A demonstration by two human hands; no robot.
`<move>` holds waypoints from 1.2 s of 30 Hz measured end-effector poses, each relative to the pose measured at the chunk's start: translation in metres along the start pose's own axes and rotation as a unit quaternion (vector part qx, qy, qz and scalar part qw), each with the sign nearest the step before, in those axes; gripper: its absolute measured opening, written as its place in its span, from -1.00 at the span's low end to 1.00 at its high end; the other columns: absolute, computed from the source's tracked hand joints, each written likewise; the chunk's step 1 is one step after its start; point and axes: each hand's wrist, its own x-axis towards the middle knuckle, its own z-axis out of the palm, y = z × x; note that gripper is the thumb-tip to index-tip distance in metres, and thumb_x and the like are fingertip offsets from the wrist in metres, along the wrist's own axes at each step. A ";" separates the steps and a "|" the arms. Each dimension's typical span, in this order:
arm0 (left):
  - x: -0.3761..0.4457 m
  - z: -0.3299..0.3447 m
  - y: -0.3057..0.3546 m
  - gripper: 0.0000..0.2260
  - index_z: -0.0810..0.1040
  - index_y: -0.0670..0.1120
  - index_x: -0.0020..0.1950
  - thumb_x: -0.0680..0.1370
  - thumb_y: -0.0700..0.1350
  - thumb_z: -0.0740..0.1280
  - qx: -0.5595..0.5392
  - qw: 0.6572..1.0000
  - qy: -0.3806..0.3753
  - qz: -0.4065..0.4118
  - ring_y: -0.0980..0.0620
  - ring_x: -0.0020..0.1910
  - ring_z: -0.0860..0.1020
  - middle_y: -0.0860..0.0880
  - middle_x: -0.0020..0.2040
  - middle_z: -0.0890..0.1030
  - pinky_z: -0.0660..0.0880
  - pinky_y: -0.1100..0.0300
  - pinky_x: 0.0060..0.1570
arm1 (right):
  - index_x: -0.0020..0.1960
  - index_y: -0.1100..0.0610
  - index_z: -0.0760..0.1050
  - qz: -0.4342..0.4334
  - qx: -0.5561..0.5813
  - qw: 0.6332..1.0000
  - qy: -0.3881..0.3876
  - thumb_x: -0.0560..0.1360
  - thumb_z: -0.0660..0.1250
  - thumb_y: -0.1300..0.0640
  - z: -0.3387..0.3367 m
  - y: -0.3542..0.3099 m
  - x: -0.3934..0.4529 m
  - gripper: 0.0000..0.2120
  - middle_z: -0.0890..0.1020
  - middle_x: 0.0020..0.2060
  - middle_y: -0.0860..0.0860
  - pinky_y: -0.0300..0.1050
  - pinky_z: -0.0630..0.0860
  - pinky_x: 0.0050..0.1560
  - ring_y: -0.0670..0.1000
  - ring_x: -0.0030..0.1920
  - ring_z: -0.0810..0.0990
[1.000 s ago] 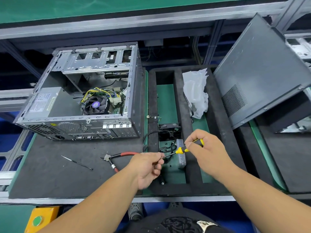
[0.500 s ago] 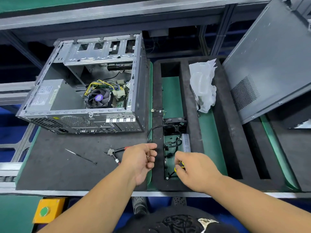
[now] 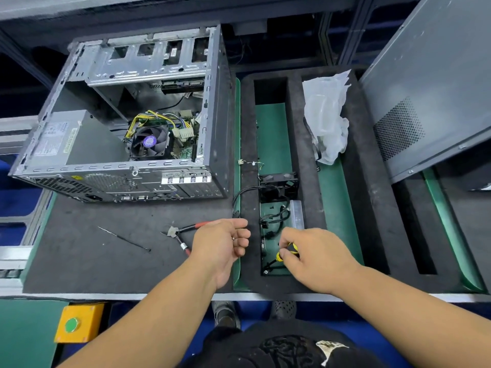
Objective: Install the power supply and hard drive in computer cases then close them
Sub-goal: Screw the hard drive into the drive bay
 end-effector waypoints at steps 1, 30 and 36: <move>0.000 0.001 0.000 -0.68 0.62 -0.31 0.09 0.52 -0.41 0.11 0.006 1.000 0.003 0.002 0.04 -0.44 0.49 -0.12 -0.34 0.62 0.39 0.23 -0.47 | -0.03 -0.11 0.48 0.005 0.004 1.000 0.004 0.55 0.26 -0.10 -0.003 0.001 0.000 -0.91 0.45 -0.43 -0.15 -0.20 0.21 -0.40 -0.06 -0.32 0.47; -0.012 0.021 -0.005 -0.75 0.64 -0.23 0.08 0.69 -0.09 0.25 0.001 0.984 -0.143 -0.103 0.04 -0.39 0.53 -0.12 -0.25 0.64 0.40 0.26 -0.43 | -0.14 -0.05 0.62 0.179 0.383 0.895 0.146 0.55 0.41 0.11 -0.061 0.015 -0.014 -0.89 0.62 -0.43 0.04 -0.36 0.28 -0.53 -0.17 -0.54 0.39; -0.010 0.020 -0.008 -0.88 0.62 -0.23 0.08 0.66 -0.26 0.29 -0.014 0.989 -0.126 -0.080 0.09 -0.41 0.43 -0.06 -0.33 0.57 0.36 0.31 -0.48 | -0.15 -0.02 0.62 0.177 0.414 0.879 0.158 0.52 0.41 0.05 -0.055 0.013 -0.016 -0.92 0.62 -0.43 0.04 -0.33 0.28 -0.52 -0.15 -0.52 0.39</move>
